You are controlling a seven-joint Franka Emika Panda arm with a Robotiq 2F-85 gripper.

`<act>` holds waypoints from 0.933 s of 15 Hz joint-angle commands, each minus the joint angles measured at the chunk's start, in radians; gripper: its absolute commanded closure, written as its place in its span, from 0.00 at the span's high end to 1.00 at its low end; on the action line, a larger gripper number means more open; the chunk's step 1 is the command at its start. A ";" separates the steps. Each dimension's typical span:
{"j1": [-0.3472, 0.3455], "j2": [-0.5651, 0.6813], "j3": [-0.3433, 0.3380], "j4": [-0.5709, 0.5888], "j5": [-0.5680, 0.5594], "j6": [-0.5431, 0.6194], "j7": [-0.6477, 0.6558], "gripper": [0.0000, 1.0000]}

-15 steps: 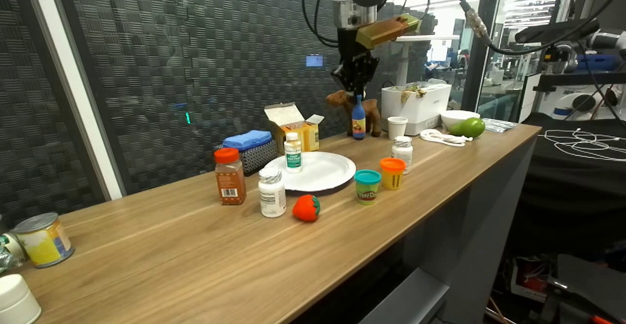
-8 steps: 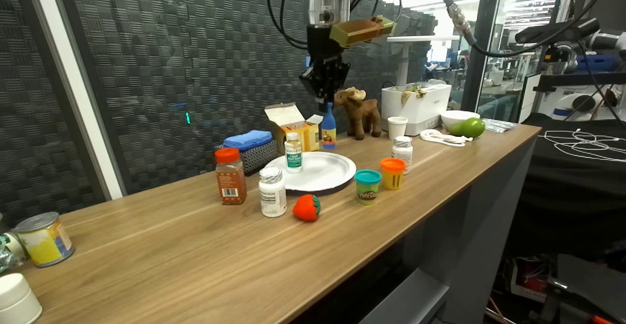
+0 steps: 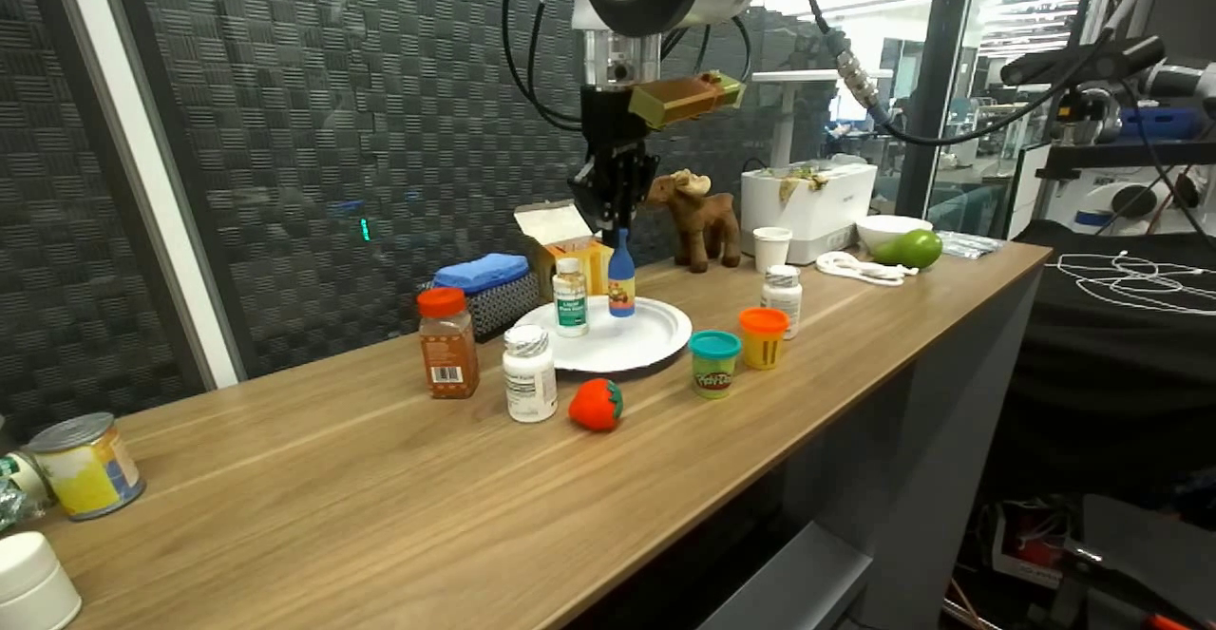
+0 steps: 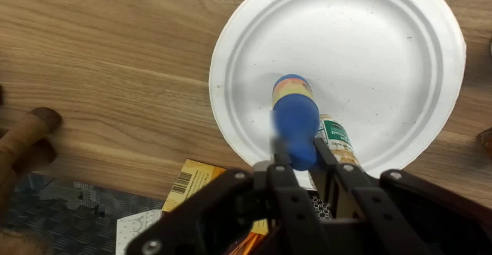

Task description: Put the bottles and red plushy on the plate

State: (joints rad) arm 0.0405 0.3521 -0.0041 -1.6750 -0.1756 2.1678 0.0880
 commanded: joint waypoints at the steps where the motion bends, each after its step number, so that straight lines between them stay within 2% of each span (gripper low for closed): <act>1: -0.010 0.052 0.007 0.079 0.035 0.005 -0.051 0.09; 14: -0.016 0.138 0.003 0.176 0.033 -0.006 -0.078 0.10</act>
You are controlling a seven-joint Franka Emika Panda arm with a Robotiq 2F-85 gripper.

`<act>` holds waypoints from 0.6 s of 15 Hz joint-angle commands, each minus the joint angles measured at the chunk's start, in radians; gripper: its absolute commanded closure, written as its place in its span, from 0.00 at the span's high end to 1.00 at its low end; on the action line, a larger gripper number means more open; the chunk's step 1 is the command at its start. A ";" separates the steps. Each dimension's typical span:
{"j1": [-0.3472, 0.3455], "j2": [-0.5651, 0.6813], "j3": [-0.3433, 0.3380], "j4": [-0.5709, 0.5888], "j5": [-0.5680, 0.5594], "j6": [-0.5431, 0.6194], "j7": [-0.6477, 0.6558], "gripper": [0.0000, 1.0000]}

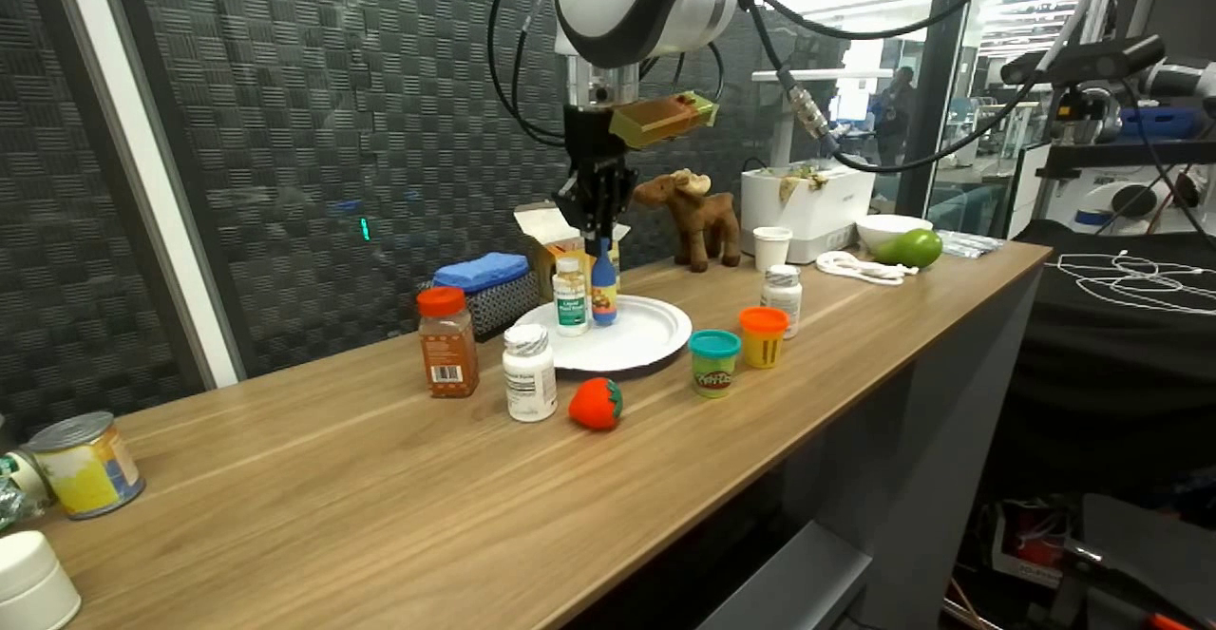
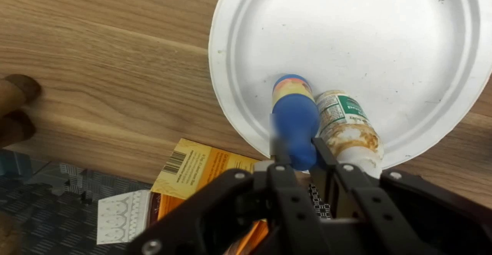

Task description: Put the bottles and red plushy on the plate

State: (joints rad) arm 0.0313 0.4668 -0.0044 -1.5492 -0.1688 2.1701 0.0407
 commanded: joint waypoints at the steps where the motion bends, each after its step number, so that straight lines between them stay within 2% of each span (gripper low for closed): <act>1: -0.007 0.026 0.003 0.052 0.026 -0.009 -0.032 0.10; 8: -0.008 0.034 0.003 0.057 0.027 -0.013 -0.038 0.12; 9: -0.008 0.033 0.003 0.057 0.026 -0.015 -0.037 0.35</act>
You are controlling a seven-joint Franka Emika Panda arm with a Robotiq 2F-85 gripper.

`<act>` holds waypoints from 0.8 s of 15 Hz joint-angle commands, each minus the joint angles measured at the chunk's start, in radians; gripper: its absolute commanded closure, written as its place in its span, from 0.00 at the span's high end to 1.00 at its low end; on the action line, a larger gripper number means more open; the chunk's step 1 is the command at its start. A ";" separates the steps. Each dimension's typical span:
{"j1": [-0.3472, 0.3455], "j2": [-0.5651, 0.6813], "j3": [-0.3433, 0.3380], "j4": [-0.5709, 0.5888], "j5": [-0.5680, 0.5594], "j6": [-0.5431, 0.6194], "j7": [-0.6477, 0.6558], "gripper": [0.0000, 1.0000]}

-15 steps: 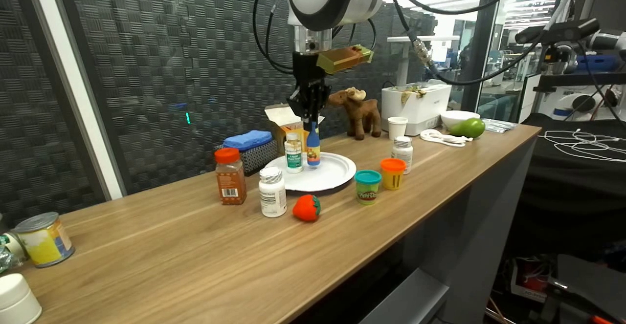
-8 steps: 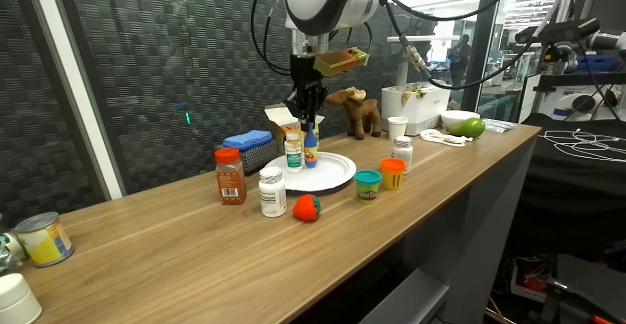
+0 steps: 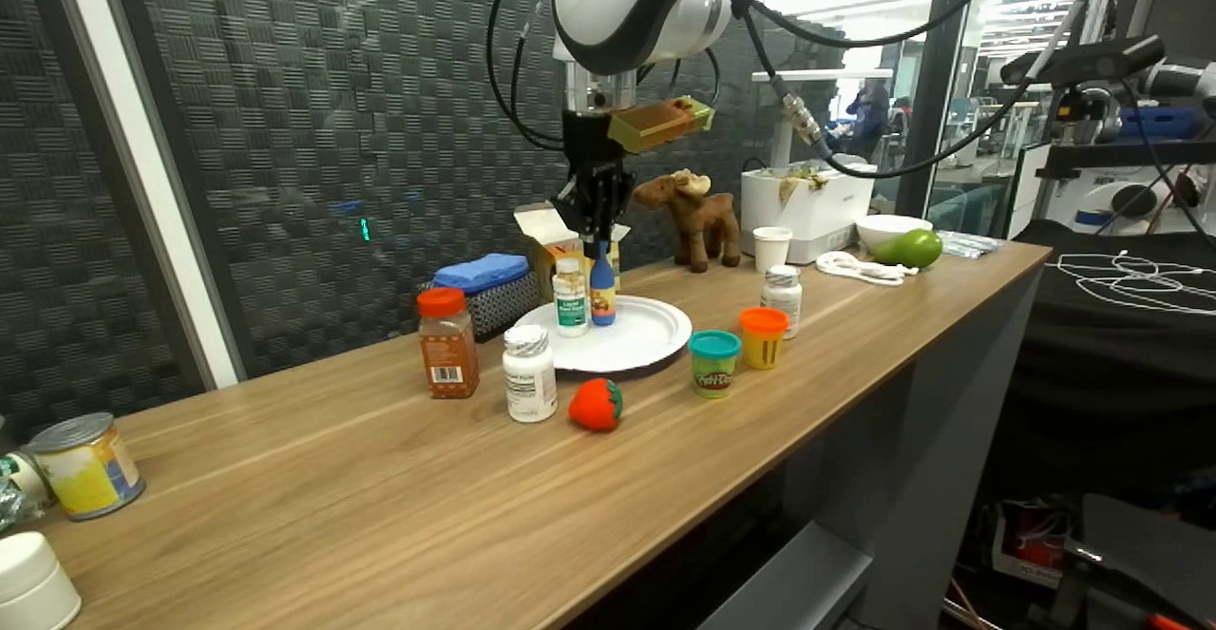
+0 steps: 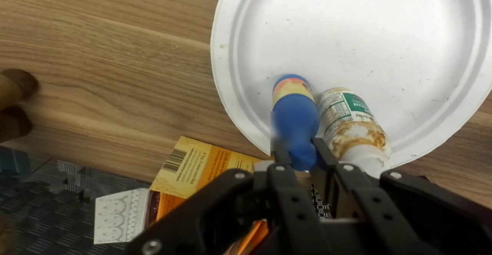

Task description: Put the bottles and red plushy on the plate

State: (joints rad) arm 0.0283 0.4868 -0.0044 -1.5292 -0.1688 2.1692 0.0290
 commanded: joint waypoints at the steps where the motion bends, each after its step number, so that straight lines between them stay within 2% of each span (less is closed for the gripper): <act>1: -0.005 0.014 0.002 0.038 0.026 -0.014 -0.025 0.46; 8: 0.002 -0.003 -0.005 0.030 0.012 -0.008 -0.004 0.98; 12: 0.028 -0.063 -0.025 -0.010 -0.030 0.012 0.059 1.00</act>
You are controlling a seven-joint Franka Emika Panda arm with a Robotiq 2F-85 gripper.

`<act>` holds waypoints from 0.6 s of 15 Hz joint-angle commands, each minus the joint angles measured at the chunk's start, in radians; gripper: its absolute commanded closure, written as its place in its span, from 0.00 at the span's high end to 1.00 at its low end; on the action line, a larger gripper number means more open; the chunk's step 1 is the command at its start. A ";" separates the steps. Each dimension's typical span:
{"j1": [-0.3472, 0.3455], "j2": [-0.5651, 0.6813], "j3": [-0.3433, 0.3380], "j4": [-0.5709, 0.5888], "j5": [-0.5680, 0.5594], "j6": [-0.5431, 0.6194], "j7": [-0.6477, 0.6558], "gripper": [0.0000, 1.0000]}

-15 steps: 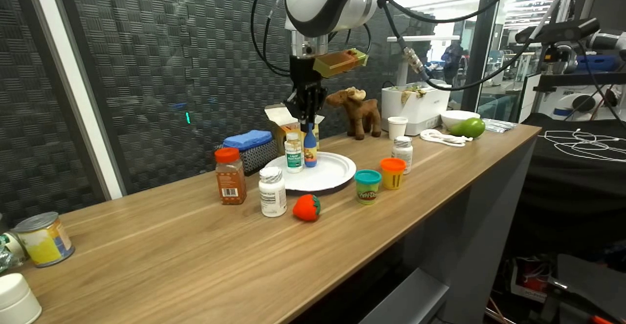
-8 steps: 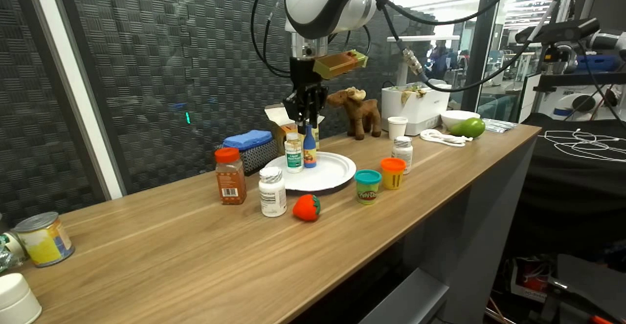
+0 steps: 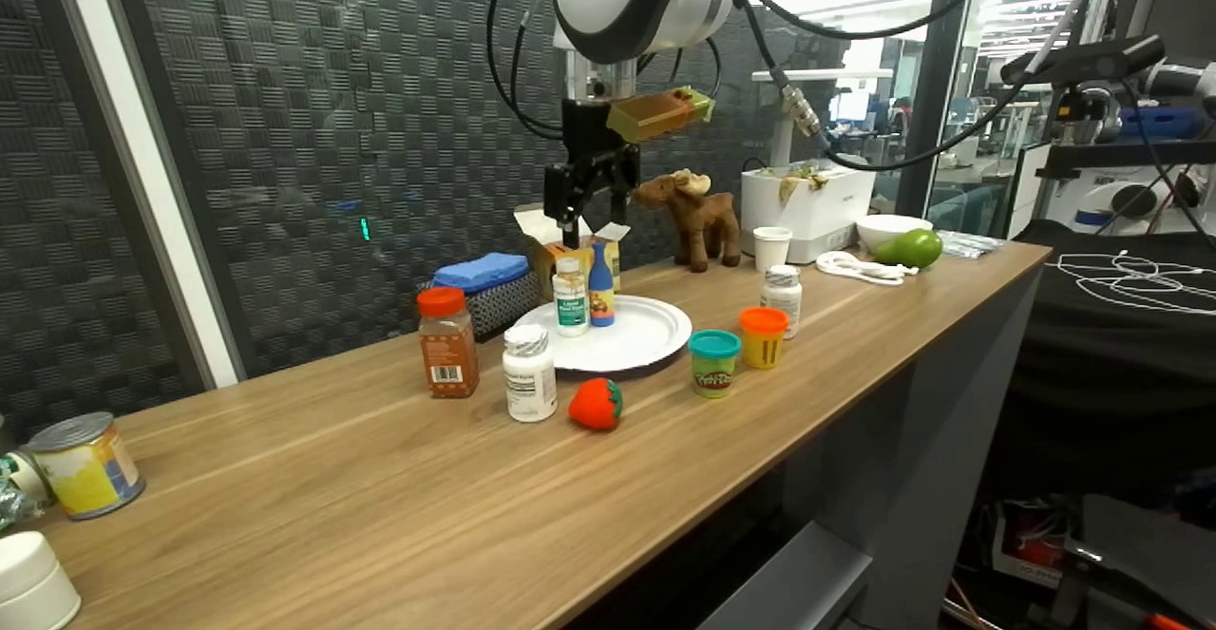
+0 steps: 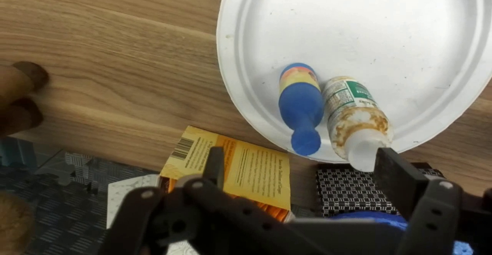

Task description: Put the bottles and red plushy on the plate

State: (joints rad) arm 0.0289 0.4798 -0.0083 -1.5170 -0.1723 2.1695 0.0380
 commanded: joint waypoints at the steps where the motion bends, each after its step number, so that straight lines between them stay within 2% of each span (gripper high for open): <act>1: 0.036 -0.074 -0.028 -0.034 -0.042 0.018 0.075 1.00; 5: 0.073 -0.187 -0.047 -0.127 -0.113 0.023 0.207 0.99; 9: 0.098 -0.355 -0.041 -0.335 -0.174 0.029 0.398 1.00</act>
State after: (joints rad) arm 0.0983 0.2764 -0.0390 -1.6649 -0.2982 2.1738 0.3010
